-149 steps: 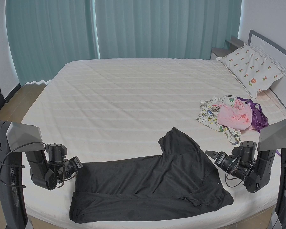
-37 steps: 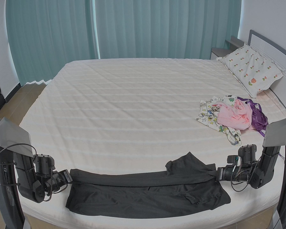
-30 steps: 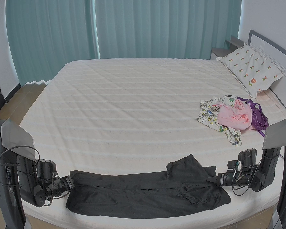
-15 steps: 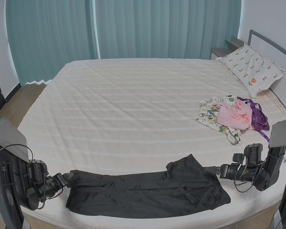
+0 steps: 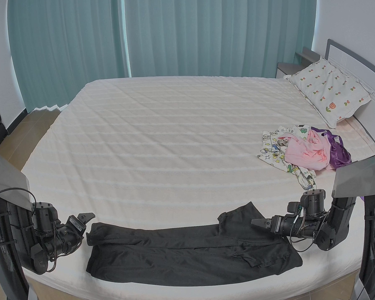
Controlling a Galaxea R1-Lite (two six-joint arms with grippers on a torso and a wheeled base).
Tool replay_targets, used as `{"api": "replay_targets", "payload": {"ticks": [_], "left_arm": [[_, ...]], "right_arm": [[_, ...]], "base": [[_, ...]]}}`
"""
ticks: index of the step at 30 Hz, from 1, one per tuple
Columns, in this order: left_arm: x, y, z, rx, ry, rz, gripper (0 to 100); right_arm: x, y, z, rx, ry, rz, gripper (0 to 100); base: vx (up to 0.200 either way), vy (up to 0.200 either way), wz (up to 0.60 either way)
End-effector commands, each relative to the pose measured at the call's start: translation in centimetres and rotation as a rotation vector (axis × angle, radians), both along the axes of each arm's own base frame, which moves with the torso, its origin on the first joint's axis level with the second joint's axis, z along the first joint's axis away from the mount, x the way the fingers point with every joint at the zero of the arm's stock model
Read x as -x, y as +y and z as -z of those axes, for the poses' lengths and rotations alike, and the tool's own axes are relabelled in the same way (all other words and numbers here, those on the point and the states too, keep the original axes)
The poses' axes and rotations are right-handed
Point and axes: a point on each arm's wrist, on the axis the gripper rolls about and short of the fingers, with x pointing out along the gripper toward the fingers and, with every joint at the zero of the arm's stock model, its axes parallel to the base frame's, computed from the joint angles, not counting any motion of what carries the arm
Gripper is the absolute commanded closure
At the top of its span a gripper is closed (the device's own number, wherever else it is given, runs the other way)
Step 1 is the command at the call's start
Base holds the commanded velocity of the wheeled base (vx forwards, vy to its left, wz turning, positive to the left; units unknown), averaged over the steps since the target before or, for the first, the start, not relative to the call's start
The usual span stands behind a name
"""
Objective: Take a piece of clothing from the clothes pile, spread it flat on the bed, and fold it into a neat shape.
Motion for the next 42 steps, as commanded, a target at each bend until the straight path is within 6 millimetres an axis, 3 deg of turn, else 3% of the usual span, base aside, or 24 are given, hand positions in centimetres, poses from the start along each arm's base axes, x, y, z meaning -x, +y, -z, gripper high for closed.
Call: {"api": "replay_targets", "payload": {"ticks": [1, 16, 17, 21, 28, 42], "left_arm": [[0.1, -0.3, 1.3, 0.006, 0.050, 0.007, 0], [0.3, -0.7, 1.5, -0.008, 0.064, 0.016, 0], [0.3, -0.7, 1.5, -0.008, 0.064, 0.016, 0], [0.2, -0.7, 1.5, -0.008, 0.062, 0.016, 0], [0.2, -0.7, 1.6, -0.008, 0.064, 0.016, 0], [0.2, -0.7, 1.6, -0.010, 0.065, 0.017, 0]], "right_arm": [[-0.2, -0.2, 1.3, 0.011, 0.019, 0.002, 0], [0.3, -0.6, 1.6, 0.019, 0.026, 0.010, 0], [0.3, -0.6, 1.6, 0.019, 0.025, 0.010, 100], [0.5, -1.2, 1.5, 0.019, 0.032, 0.029, 100], [3.4, -2.2, -0.2, 0.014, 0.067, 0.025, 100], [6.8, -3.2, 0.2, 0.137, 0.067, -0.151, 100]], "base": [[0.000, 0.000, 0.00], [0.000, 0.000, 0.00], [0.000, 0.000, 0.00], [0.000, 0.000, 0.00], [0.000, 0.000, 0.00], [0.000, 0.000, 0.00]]}}
